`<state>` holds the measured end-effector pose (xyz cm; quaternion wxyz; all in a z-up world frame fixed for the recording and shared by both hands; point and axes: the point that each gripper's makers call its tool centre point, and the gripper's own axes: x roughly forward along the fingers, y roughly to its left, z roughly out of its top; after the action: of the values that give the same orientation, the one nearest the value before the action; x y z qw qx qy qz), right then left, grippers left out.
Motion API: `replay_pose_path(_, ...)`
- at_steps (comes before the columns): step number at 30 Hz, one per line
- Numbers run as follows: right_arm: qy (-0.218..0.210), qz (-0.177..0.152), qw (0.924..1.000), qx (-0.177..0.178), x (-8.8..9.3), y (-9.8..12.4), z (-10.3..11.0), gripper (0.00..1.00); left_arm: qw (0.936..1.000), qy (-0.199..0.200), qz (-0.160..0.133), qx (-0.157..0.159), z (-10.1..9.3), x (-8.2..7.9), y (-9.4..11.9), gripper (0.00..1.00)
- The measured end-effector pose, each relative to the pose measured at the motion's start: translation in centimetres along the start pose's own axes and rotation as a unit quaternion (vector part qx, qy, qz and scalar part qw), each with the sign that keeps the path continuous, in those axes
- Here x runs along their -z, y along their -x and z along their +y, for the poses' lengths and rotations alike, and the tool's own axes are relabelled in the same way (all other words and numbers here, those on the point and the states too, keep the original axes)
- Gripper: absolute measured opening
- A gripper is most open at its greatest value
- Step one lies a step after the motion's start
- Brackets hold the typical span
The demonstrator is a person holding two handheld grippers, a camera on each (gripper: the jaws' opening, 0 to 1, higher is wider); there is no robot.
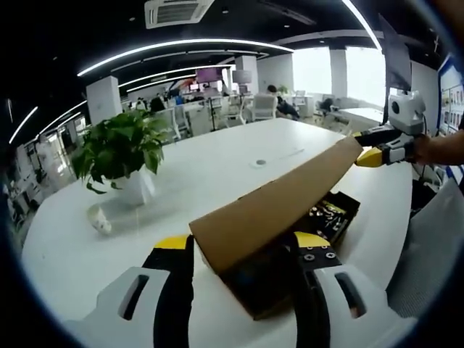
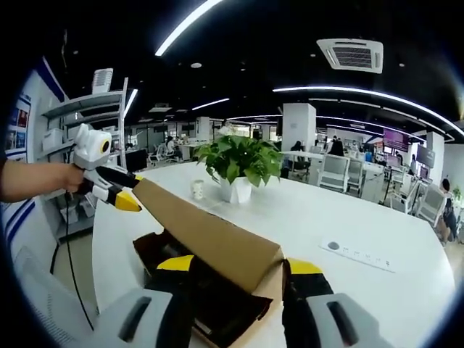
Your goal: Operate the shoe box by opening the lid, removing the specified soft item, and placing it in the target area until the item is outside and the box remains undamaged.
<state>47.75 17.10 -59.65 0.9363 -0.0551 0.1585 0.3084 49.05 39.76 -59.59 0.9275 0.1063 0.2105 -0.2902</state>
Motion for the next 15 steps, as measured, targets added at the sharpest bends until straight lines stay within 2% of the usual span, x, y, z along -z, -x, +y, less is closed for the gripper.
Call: replay_pose_path(15, 0.003, -0.003, 1.0000, 0.006, -0.81, -0.38, -1.05, 0.36, 1.0000, -0.008, 0.000, -0.004, 0.88, -0.89, -0.44, 0.48)
